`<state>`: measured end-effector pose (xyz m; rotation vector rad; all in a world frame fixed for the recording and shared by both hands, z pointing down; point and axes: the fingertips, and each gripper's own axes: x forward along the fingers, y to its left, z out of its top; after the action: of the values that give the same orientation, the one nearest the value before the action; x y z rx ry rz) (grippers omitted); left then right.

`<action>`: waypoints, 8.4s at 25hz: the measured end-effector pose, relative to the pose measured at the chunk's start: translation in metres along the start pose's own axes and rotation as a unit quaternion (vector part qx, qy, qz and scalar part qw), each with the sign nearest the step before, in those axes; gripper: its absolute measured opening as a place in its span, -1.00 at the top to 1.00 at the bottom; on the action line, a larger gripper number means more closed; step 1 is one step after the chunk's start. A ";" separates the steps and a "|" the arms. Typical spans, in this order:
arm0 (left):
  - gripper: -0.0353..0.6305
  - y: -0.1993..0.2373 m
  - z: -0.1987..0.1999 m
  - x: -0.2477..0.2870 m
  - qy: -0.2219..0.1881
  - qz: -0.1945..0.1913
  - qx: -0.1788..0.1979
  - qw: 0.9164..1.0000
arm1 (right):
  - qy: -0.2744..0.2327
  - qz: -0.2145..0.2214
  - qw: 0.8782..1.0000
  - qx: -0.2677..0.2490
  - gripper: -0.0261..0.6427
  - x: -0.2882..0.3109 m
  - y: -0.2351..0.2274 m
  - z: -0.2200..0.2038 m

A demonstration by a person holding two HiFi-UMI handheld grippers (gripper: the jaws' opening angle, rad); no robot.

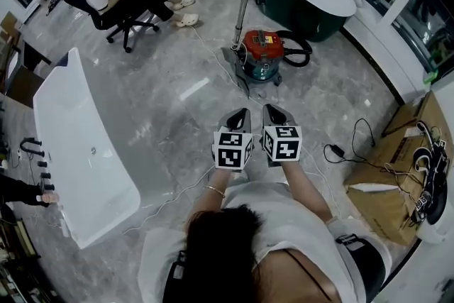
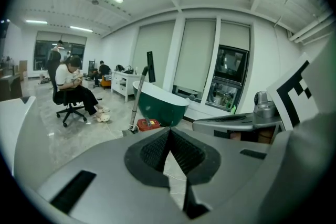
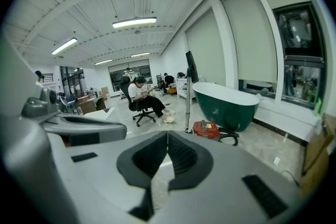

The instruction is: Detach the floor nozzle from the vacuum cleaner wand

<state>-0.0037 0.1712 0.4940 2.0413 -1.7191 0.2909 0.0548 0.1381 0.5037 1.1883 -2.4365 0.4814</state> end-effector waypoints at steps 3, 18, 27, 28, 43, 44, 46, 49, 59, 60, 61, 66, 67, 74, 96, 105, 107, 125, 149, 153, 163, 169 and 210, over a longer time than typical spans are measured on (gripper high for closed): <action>0.88 0.010 0.003 0.004 0.002 -0.001 0.005 1.000 | -0.001 -0.005 1.000 0.003 0.88 0.009 0.003 0.004; 0.88 0.046 0.017 0.007 -0.009 -0.008 0.003 1.000 | -0.001 -0.010 1.000 0.015 0.88 0.038 0.018 0.017; 0.88 0.052 0.017 0.012 -0.004 -0.005 -0.004 1.000 | 0.005 -0.003 0.999 0.045 0.88 0.045 0.017 0.017; 0.88 0.054 0.016 0.012 -0.004 -0.002 -0.007 1.000 | 0.005 -0.003 0.999 0.045 0.88 0.045 0.016 0.017; 0.88 0.055 0.032 0.051 -0.007 -0.001 -0.006 1.000 | -0.007 0.004 1.000 0.019 0.88 0.068 -0.008 0.039; 0.88 0.056 0.034 0.055 -0.005 0.003 -0.006 1.000 | -0.006 0.005 1.000 0.017 0.88 0.071 -0.010 0.041; 0.88 0.058 0.038 0.065 -0.002 0.009 -0.007 1.000 | -0.003 0.008 1.000 0.020 0.88 0.079 -0.016 0.043; 0.88 0.059 0.044 0.080 -0.001 0.012 -0.006 1.000 | 0.004 0.010 1.000 0.022 0.88 0.090 -0.028 0.044; 0.88 0.064 0.072 0.134 0.005 0.032 -0.016 0.999 | 0.017 0.027 0.999 0.018 0.88 0.130 -0.069 0.070; 0.88 0.065 0.074 0.139 0.005 0.036 -0.018 0.999 | 0.018 0.030 0.999 0.018 0.88 0.135 -0.073 0.072; 0.88 0.066 0.075 0.143 0.005 0.039 -0.019 0.999 | 0.020 0.033 0.999 0.017 0.88 0.139 -0.076 0.073; 0.88 0.069 0.085 0.166 0.003 0.060 -0.026 0.998 | 0.017 0.056 0.998 0.010 0.88 0.158 -0.090 0.087; 0.88 0.069 0.087 0.171 0.003 0.064 -0.027 0.998 | 0.017 0.060 0.998 0.008 0.88 0.162 -0.093 0.090; 0.88 0.066 0.101 0.203 0.000 0.081 -0.032 0.996 | 0.020 0.083 0.996 -0.001 0.88 0.186 -0.116 0.105; 0.88 0.053 0.109 0.252 0.008 0.115 -0.029 0.993 | 0.016 0.132 0.991 0.003 0.88 0.213 -0.154 0.110; 0.88 0.056 0.110 0.250 0.006 0.122 -0.035 0.992 | 0.017 0.134 0.991 0.003 0.88 0.215 -0.155 0.112; 0.88 0.056 0.111 0.250 0.005 0.124 -0.038 0.992 | 0.020 0.133 0.991 0.001 0.88 0.215 -0.156 0.110; 0.88 0.066 0.117 0.252 -0.005 0.132 -0.050 0.990 | 0.011 0.118 0.993 -0.006 0.88 0.223 -0.161 0.123; 0.88 0.104 0.130 0.270 -0.011 0.131 -0.049 0.990 | -0.005 0.127 0.992 0.000 0.88 0.250 -0.149 0.150; 0.88 0.117 0.137 0.277 -0.012 0.130 -0.044 0.990 | -0.027 0.142 0.989 0.005 0.88 0.252 -0.143 0.172; 0.88 0.145 0.165 0.304 -0.012 0.115 -0.033 0.993 | -0.076 0.128 0.989 -0.009 0.88 0.270 -0.155 0.220; 0.88 0.148 0.171 0.325 -0.004 0.101 -0.033 0.994 | -0.087 0.116 0.989 -0.008 0.88 0.281 -0.164 0.238; 0.88 0.239 0.227 0.419 0.010 0.015 0.000 1.000 | -0.014 0.105 0.994 0.003 0.07 0.396 -0.161 0.275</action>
<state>-0.1812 -0.3301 0.5279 2.0080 -1.7399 0.3196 -0.0930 -0.3476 0.4779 0.9496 -2.5991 0.5352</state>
